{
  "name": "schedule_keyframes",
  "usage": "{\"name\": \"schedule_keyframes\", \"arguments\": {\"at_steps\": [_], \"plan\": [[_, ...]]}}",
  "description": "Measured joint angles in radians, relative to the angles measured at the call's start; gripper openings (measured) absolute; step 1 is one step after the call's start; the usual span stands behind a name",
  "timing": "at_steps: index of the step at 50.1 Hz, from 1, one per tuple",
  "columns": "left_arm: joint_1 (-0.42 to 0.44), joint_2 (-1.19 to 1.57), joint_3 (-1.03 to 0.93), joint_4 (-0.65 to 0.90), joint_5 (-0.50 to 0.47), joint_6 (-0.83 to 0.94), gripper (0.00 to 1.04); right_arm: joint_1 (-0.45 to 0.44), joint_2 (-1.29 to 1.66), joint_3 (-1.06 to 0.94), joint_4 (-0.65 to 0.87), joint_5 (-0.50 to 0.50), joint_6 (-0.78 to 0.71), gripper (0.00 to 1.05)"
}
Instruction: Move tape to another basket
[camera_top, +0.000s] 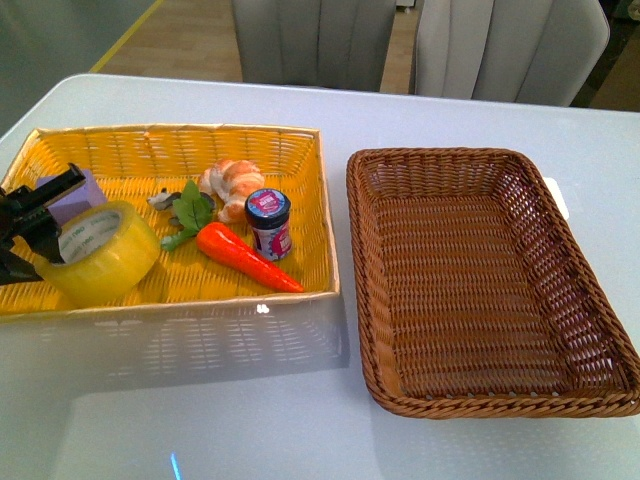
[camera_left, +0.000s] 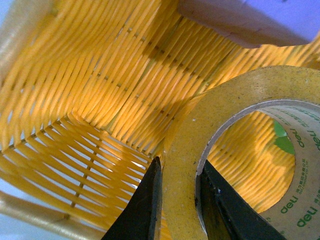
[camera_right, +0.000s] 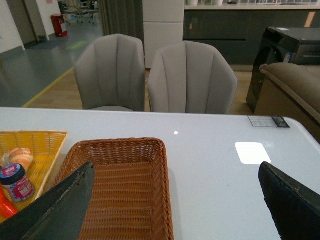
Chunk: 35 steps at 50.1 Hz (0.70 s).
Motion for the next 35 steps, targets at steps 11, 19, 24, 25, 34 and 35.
{"name": "schedule_keyframes", "arguments": {"at_steps": [11,19,24,25,34,35], "plan": [[-0.014,-0.144,-0.016,0.004,-0.034,0.033,0.15,0.000,0.000,0.000,0.000,0.000,0.000,0.96],[-0.095,-0.163,0.040,-0.026,-0.030,0.075,0.15,0.000,0.000,0.000,0.000,0.000,0.000,0.96],[-0.147,-0.158,0.077,-0.034,-0.018,0.097,0.15,0.000,0.000,0.000,0.000,0.000,0.000,0.96],[-0.160,-0.156,0.086,-0.035,-0.013,0.103,0.15,0.000,0.000,0.000,0.000,0.000,0.000,0.96],[-0.276,-0.126,0.156,-0.049,0.018,0.159,0.15,0.000,0.000,0.000,0.000,0.000,0.000,0.96],[-0.295,-0.119,0.166,-0.053,0.020,0.168,0.15,0.000,0.000,0.000,0.000,0.000,0.000,0.96]]}}
